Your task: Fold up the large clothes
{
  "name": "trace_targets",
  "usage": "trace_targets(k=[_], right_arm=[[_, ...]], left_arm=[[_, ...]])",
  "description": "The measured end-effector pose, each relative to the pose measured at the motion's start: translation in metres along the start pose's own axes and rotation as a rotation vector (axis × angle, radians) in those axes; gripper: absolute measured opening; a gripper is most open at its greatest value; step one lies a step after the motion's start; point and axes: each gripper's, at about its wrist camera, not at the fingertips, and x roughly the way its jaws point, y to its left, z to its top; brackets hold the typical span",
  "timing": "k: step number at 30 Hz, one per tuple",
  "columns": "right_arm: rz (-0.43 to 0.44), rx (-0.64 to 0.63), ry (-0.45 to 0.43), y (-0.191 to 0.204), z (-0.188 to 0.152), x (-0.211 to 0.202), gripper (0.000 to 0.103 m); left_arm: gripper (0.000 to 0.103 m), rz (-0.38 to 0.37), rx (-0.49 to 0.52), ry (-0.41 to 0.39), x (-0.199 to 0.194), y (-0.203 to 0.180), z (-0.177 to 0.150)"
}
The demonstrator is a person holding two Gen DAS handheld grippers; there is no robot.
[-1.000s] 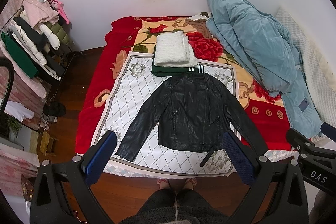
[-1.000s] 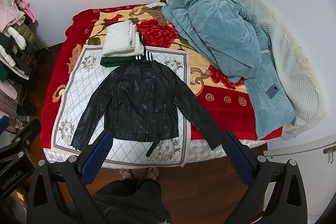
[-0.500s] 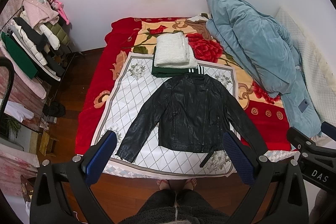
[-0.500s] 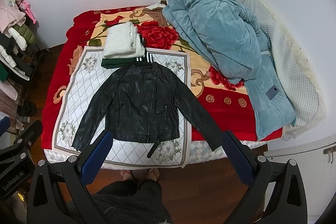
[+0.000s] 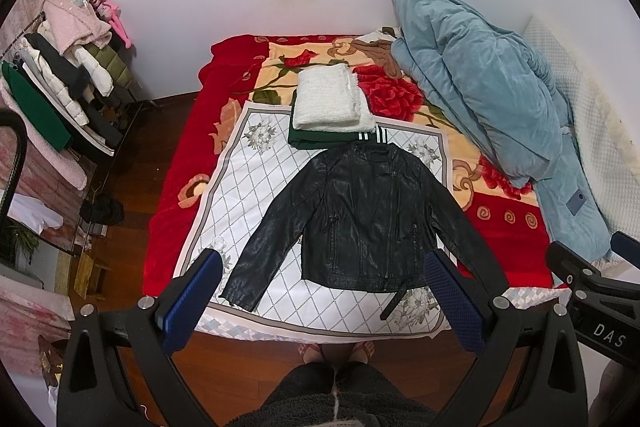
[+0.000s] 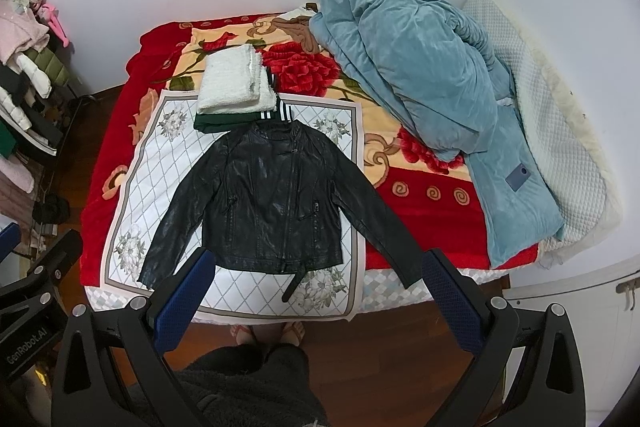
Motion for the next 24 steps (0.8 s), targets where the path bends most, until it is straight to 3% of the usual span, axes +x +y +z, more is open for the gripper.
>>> trace_targets(k=[24], right_arm=[[-0.001, 0.008, 0.001, 0.0055, 0.0023, 0.0027, 0.103]], left_arm=[[0.103, 0.001, 0.001, -0.008, -0.0032, 0.0017, 0.0052]])
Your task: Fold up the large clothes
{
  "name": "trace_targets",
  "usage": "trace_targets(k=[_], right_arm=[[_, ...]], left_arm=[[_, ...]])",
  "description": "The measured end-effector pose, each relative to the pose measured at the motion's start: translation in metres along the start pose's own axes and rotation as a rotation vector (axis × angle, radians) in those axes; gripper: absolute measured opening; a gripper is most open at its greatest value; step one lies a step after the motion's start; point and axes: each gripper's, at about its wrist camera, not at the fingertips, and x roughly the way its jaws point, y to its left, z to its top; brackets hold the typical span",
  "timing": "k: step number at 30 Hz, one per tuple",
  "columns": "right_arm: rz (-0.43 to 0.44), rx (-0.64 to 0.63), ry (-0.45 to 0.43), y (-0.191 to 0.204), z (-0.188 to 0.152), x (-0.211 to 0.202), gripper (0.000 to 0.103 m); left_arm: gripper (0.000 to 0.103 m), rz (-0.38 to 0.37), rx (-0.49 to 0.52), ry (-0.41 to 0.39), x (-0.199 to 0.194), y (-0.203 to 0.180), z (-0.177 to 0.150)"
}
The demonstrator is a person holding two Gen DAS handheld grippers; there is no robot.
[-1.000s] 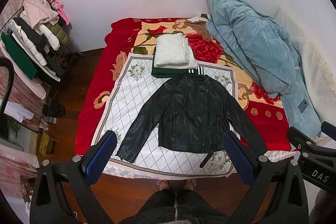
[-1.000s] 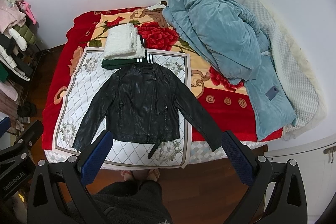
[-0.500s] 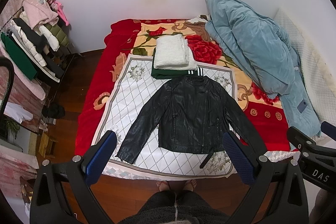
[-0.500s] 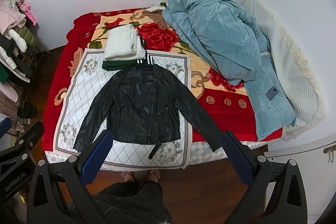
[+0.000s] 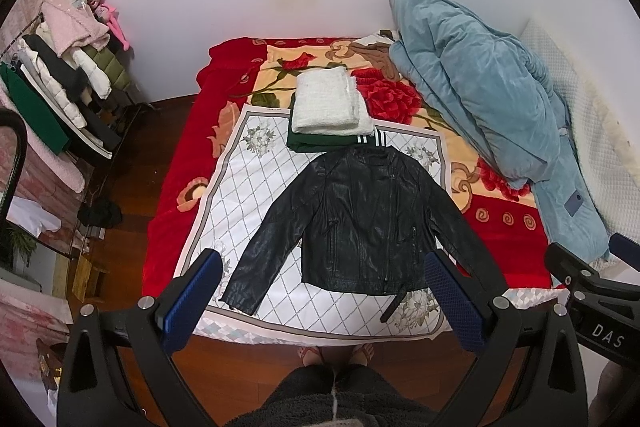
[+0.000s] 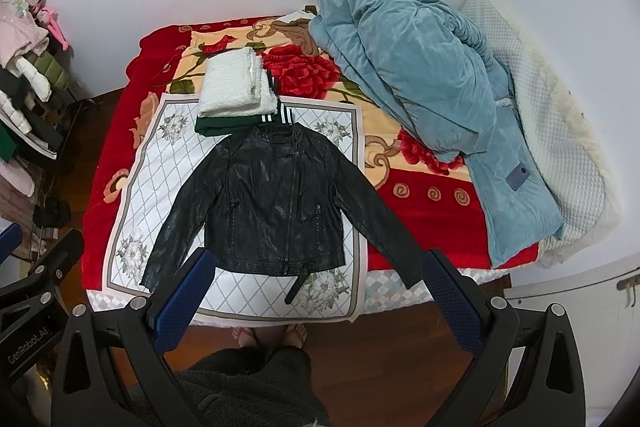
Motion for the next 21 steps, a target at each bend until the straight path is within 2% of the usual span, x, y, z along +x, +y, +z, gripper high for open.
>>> trace_targets(k=[1, 4, 6, 9, 11, 12, 13, 19, 21], right_arm=[[0.001, 0.01, 0.003, 0.002, 0.015, 0.0, 0.103], [0.039, 0.073, 0.0, -0.007, 0.021, 0.018, 0.103], [0.075, 0.146, 0.014, -0.021, 0.022, 0.044, 0.103], [0.087, 0.299, 0.078, -0.052, 0.011, 0.103, 0.102], [0.077, 0.402, 0.116, -0.077, -0.007, 0.147, 0.083], [0.081, 0.46, 0.14, -0.091, -0.015, 0.171, 0.066], [0.08, 0.523, 0.165, -0.106, -0.032, 0.196, 0.062], [0.136, 0.917, 0.228, -0.2, -0.12, 0.347, 0.062], [0.186, 1.061, 0.248, -0.227, -0.153, 0.407, 0.062]], left_arm=[[0.103, 0.012, 0.001, -0.015, 0.002, -0.001, 0.007], [0.103, 0.048, -0.002, -0.051, 0.018, -0.006, 0.029], [0.103, 0.081, 0.006, -0.072, 0.04, -0.006, 0.04], [0.103, 0.129, 0.029, -0.081, 0.089, -0.014, 0.047], [0.103, 0.14, 0.036, -0.052, 0.128, -0.019, 0.042], [0.103, 0.15, 0.041, -0.036, 0.148, -0.023, 0.041], [0.103, 0.162, 0.044, -0.016, 0.165, -0.024, 0.038], [0.103, 0.211, 0.06, 0.099, 0.277, -0.052, 0.008], [0.103, 0.227, 0.058, 0.143, 0.315, -0.063, -0.003]])
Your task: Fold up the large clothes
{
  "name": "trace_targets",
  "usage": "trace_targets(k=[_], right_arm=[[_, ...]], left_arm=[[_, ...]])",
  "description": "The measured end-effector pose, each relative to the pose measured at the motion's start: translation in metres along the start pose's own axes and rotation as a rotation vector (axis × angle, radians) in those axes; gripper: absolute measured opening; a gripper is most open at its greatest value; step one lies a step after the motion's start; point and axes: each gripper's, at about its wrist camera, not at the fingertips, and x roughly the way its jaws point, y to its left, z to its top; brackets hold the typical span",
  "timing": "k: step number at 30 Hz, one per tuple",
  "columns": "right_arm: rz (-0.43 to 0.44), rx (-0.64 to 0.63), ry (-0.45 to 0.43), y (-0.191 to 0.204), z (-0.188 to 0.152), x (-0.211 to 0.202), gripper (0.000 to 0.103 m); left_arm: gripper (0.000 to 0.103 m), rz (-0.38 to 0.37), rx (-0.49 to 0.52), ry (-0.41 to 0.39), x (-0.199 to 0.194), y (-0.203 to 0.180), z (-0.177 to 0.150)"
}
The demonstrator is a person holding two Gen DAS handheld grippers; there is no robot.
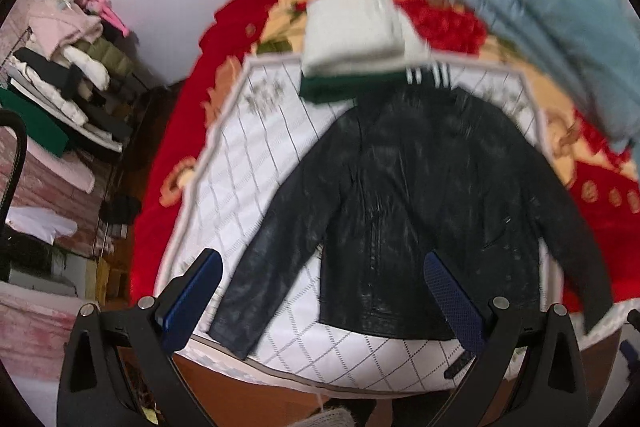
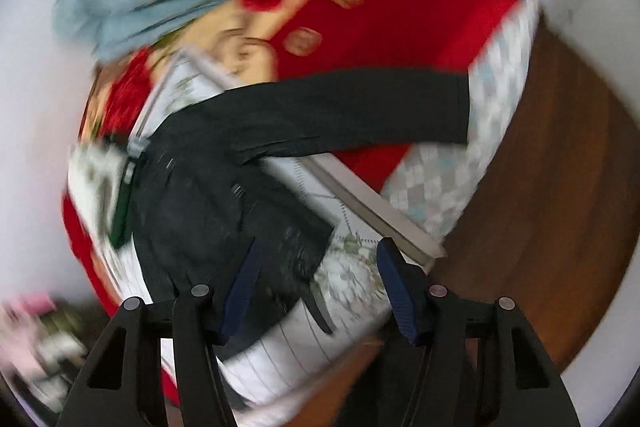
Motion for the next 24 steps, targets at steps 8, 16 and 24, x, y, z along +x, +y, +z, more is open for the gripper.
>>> trace_targets(k=[8, 16, 24], right_arm=[[0.182, 0.458, 0.067, -0.116, 0.071, 0.184, 0.063], [0.244, 0.449, -0.175, -0.103, 0.107, 0.174, 0.027], [0.289, 0.578, -0.127, -0.112, 0.131, 0.241, 0.041]], left_arm=[[0.103, 0.023, -0.014, 0.229, 0.116, -0.087, -0.009], [0.103, 0.04, 0.038, 0.225, 0.151, -0.153, 0.005], [0.103, -0.002, 0.02, 0.24, 0.188, -0.186, 0.009]])
